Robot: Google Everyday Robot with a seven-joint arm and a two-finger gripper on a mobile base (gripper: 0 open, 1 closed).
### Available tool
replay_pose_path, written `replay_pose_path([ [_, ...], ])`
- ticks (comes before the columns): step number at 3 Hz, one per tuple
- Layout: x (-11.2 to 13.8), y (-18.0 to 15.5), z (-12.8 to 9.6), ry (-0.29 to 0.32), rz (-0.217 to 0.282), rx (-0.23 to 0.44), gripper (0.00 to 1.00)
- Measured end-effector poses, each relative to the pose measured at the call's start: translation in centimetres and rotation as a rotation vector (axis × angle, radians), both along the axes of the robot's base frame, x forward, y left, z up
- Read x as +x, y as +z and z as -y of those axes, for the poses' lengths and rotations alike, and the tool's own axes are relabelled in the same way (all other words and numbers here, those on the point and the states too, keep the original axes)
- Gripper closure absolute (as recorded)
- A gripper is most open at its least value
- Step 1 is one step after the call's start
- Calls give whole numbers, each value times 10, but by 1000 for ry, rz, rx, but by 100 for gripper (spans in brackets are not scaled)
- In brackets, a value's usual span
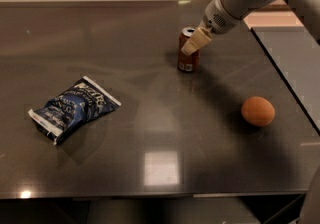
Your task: Move coke can near blue chip bag
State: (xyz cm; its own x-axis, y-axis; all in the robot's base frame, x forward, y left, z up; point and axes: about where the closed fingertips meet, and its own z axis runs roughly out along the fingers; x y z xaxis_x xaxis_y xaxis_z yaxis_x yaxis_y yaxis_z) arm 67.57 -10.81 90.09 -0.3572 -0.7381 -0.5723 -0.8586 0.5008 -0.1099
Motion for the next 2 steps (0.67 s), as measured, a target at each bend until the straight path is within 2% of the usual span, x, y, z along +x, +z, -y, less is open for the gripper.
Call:
replay_pose_path([
  [1,-5,6,-8,24,-1,16,64],
  [2,-25,17,-23,84,3,34,87],
])
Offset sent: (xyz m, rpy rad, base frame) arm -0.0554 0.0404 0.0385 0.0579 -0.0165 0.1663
